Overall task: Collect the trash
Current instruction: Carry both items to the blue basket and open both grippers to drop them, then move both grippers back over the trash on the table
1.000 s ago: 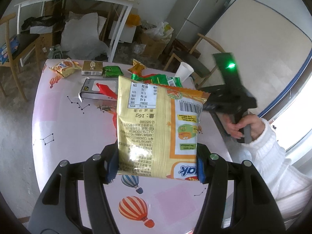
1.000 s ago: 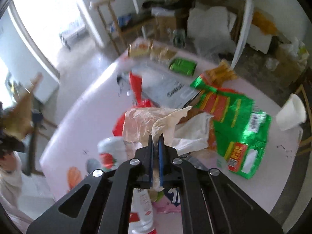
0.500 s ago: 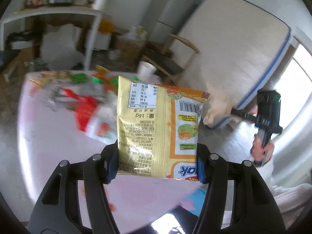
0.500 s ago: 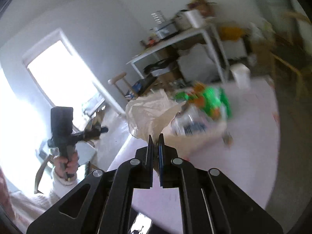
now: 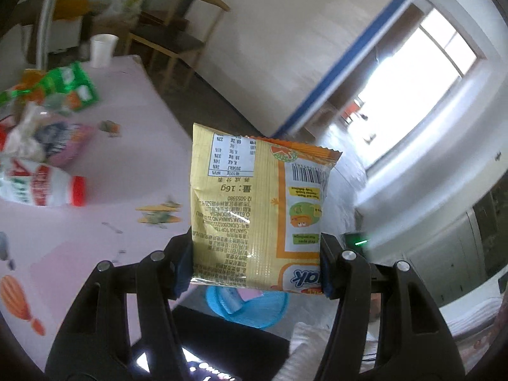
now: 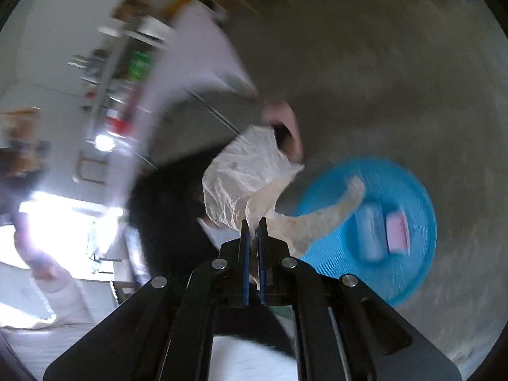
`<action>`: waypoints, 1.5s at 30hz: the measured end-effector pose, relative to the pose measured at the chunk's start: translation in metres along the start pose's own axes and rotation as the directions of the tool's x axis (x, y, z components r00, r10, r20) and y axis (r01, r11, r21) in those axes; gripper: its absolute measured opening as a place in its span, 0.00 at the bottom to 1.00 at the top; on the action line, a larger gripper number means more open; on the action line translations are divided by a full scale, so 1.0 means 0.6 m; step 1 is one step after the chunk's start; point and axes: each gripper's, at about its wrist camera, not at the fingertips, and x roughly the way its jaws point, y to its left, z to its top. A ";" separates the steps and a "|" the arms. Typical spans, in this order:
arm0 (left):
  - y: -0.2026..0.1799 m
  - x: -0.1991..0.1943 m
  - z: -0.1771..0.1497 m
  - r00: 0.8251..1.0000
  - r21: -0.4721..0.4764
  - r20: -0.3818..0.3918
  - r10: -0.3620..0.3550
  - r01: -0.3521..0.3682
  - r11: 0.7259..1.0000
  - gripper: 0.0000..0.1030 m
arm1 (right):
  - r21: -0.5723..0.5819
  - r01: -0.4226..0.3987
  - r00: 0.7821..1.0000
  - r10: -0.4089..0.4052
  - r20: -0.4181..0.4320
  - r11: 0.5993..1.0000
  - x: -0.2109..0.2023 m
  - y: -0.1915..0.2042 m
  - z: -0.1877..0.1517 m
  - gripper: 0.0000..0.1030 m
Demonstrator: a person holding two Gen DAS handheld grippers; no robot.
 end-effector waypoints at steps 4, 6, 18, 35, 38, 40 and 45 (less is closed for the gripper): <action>-0.034 0.044 -0.011 0.999 0.026 -0.047 -0.022 0.023 0.999 0.55 | 0.090 0.092 0.987 -0.079 -0.138 0.992 0.137 -0.103 -0.010 0.07; -0.050 0.068 -0.019 0.997 0.039 -0.078 -0.021 0.024 0.999 0.55 | 0.135 0.108 0.979 -0.082 -0.188 0.985 0.202 -0.153 -0.010 0.09; -0.091 0.285 -0.098 0.915 0.048 -0.401 -0.031 0.055 0.997 0.58 | 0.260 0.120 0.978 -0.069 -0.197 0.958 0.248 -0.219 -0.029 0.76; -0.097 0.611 -0.265 0.686 0.181 -0.709 0.165 -0.049 0.982 0.84 | 0.345 0.110 0.966 -0.182 0.183 0.932 -0.062 -0.223 -0.053 0.76; -0.101 0.581 -0.254 0.701 0.186 -0.696 0.154 -0.031 0.982 0.84 | 0.327 0.096 0.966 -0.168 0.199 0.940 -0.068 -0.206 -0.045 0.76; -0.109 0.550 -0.239 0.725 0.201 -0.672 0.151 -0.018 0.979 0.84 | 0.295 0.083 0.966 -0.150 0.213 0.952 -0.084 -0.187 -0.039 0.76; -0.151 0.419 -0.171 0.820 0.266 -0.554 0.141 0.014 0.964 0.84 | 0.198 0.099 0.962 -0.145 0.233 0.975 -0.106 -0.125 -0.012 0.76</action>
